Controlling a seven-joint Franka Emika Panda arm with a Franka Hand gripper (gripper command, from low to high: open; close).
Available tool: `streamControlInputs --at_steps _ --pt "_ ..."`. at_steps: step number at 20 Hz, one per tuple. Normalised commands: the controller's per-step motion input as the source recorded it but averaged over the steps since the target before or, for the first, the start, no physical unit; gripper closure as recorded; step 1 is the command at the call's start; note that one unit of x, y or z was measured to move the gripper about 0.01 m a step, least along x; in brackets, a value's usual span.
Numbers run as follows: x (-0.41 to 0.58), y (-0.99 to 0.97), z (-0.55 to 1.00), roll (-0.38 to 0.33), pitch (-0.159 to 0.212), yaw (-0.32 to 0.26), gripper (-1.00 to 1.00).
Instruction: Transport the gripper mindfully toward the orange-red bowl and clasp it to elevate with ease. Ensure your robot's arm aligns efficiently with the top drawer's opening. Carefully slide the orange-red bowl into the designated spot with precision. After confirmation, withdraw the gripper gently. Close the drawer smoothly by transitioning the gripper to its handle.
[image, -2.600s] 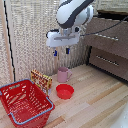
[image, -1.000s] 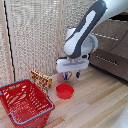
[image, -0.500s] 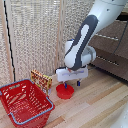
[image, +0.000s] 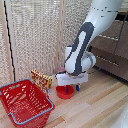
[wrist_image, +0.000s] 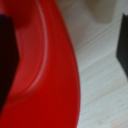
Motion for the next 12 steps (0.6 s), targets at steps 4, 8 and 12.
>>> streamControlInputs --at_steps 4,8,12 --pt "0.0 0.06 -0.03 -0.005 0.0 0.002 1.0" --pt "-0.021 0.0 -0.01 0.0 0.0 0.0 1.0" --pt "-0.023 0.0 0.0 0.0 0.0 0.0 1.0"
